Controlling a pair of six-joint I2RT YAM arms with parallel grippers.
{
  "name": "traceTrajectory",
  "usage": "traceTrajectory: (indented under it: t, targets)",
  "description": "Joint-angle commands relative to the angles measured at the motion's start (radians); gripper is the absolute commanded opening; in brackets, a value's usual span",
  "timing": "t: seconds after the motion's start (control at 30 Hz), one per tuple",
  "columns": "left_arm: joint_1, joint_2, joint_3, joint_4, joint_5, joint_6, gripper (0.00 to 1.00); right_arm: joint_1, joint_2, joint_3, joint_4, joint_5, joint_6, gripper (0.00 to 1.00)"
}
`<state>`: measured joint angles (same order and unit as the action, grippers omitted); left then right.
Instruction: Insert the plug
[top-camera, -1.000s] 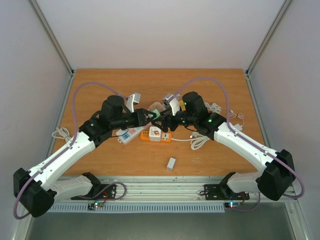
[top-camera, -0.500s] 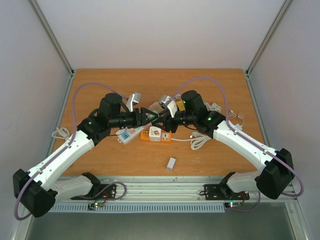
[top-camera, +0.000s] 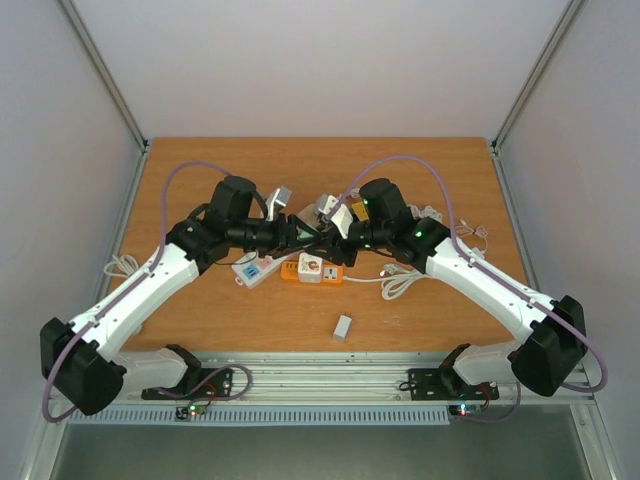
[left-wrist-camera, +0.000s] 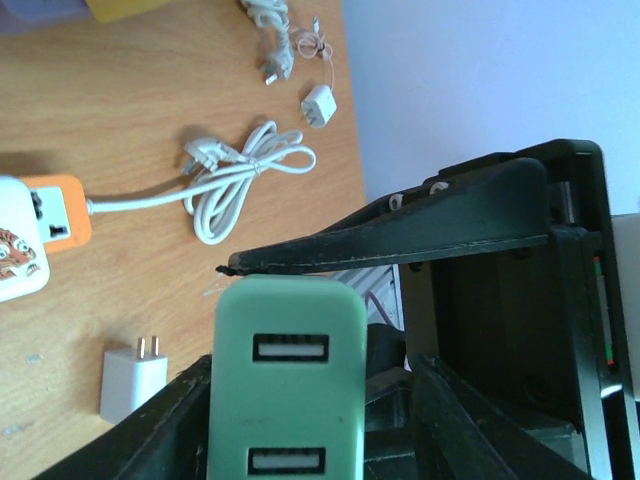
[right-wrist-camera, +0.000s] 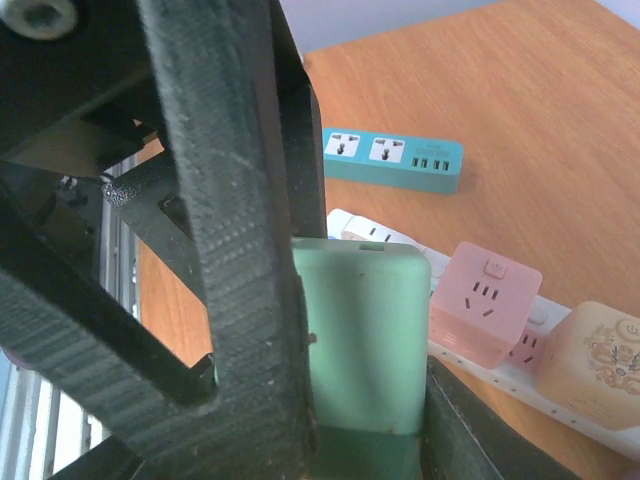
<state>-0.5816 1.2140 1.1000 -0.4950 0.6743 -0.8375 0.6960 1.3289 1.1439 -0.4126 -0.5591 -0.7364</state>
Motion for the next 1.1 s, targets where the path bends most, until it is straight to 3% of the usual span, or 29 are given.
traceTrajectory:
  t: [0.0,0.27,0.37,0.47,0.6,0.77,0.9,1.07]
  targets:
    - [-0.001,0.022,0.027,0.008,0.107,-0.036,0.48,0.011,0.015,0.036,0.008,-0.008,-0.062,0.36]
    - [0.005,0.045,0.109,-0.110,0.090,0.109,0.26,0.010,0.034,0.079,-0.096,-0.079,-0.100,0.39]
    - [0.006,0.044,0.144,-0.161,0.038,0.219,0.20,0.011,0.039,0.095,-0.101,-0.053,-0.056,0.56]
    - [0.007,0.022,0.168,-0.217,-0.123,0.375,0.20,0.011,0.019,0.088,-0.069,0.022,0.019,0.71]
    - [0.006,-0.006,0.167,-0.259,-0.410,0.609,0.20,0.011,-0.050,0.036,-0.008,0.118,0.134,0.79]
    - [0.021,-0.035,0.088,-0.225,-0.595,0.864,0.19,0.010,-0.154,-0.066,0.072,0.225,0.302,0.82]
    - [0.086,-0.012,0.043,-0.208,-0.584,1.051,0.19,0.006,-0.198,-0.132,0.082,0.295,0.425,0.82]
    - [0.245,0.083,0.026,-0.162,-0.589,1.115,0.15,-0.003,-0.190,-0.192,0.089,0.282,0.543,0.82]
